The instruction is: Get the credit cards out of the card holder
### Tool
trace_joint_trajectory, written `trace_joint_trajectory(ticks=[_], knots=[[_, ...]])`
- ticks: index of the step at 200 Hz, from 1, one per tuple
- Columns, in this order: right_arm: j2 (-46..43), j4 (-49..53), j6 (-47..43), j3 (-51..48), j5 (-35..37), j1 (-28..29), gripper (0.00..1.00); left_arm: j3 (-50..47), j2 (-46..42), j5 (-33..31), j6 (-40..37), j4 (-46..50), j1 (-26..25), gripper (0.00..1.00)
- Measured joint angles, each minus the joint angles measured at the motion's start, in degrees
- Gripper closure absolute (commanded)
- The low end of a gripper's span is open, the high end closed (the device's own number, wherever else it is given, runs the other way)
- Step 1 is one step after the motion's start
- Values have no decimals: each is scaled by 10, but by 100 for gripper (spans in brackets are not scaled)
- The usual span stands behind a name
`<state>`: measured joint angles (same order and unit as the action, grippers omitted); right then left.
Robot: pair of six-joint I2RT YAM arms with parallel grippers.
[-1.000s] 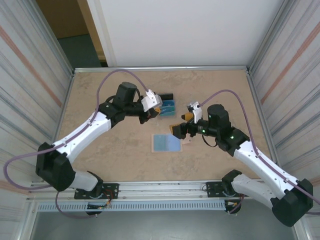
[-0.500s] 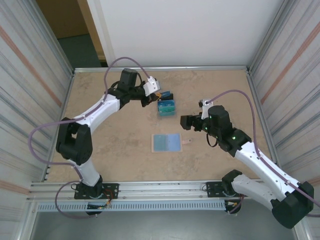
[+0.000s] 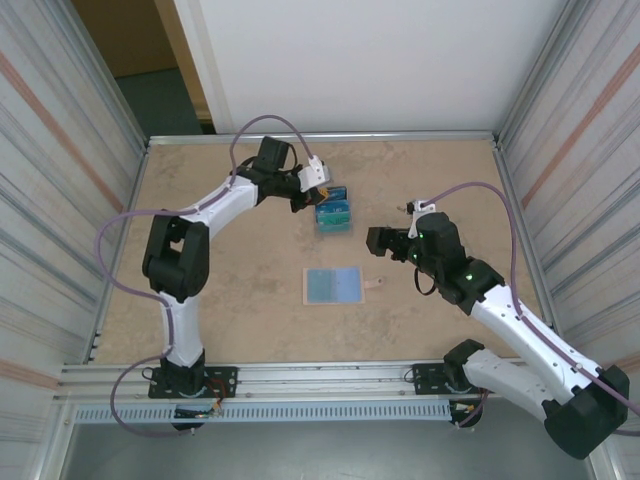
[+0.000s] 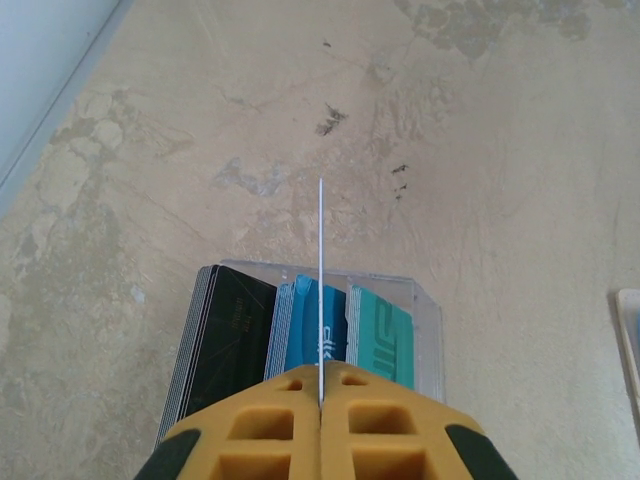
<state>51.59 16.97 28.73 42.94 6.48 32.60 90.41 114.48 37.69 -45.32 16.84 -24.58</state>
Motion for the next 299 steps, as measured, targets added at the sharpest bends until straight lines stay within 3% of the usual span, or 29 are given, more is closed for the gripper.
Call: trace_joint_trajectory(ticks=[159,271,299], knots=[[1,14,9,-5,13,2,1,43,82,-24,-21,22,-5,100],[10,15,12,-12,12,7,1,58,91,-33,-25,21,-15,100],[13,14,13,-13,11,12,1,61,95,-33,-25,15,-15,92]])
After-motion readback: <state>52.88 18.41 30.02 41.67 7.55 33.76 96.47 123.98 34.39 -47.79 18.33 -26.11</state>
